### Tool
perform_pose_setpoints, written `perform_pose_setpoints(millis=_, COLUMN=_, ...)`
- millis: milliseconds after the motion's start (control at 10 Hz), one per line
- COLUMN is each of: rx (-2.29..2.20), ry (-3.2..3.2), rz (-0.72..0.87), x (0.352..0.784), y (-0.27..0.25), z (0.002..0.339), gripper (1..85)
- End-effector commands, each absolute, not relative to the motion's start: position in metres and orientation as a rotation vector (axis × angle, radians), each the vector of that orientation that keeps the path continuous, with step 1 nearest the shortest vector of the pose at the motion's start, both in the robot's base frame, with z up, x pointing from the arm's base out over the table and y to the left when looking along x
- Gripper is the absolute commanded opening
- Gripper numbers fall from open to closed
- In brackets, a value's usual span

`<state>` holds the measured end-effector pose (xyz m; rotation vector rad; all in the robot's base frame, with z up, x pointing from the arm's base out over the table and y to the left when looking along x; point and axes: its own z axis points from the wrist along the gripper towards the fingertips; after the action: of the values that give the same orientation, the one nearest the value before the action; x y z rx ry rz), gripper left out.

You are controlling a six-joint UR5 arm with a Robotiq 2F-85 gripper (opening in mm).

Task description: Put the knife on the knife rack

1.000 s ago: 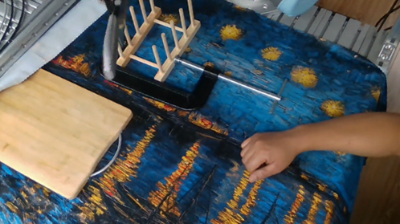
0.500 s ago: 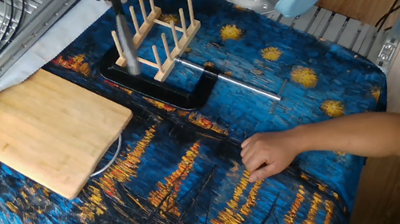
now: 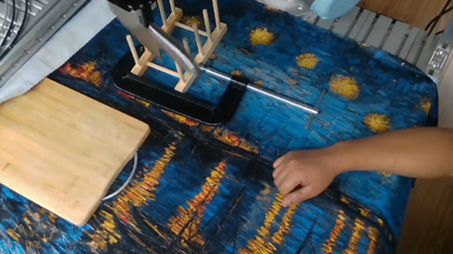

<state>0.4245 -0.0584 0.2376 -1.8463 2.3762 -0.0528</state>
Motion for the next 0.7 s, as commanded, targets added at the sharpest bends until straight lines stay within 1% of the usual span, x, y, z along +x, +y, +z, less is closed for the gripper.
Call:
perform_pose_setpoints(millis=0, rx=-2.034, ry=2.238, rz=-0.066, x=0.410, y=-0.051, z=0.226, gripper=1.0)
perform_pose_setpoints(millis=300, rx=-2.051, ry=2.268, rz=-0.039, x=0.400, y=-0.048, z=0.223, gripper=1.0)
perform_pose_setpoints(millis=400, rx=-2.011, ry=2.287, rz=-0.034, x=0.402, y=-0.046, z=0.223, gripper=1.0)
perform_pose_setpoints(millis=500, rx=-1.962, ry=2.289, rz=0.015, x=0.403, y=-0.035, z=0.224, gripper=1.0)
perform_pose_setpoints(millis=600, rx=-1.987, ry=2.244, rz=0.024, x=0.405, y=-0.030, z=0.225, gripper=1.0)
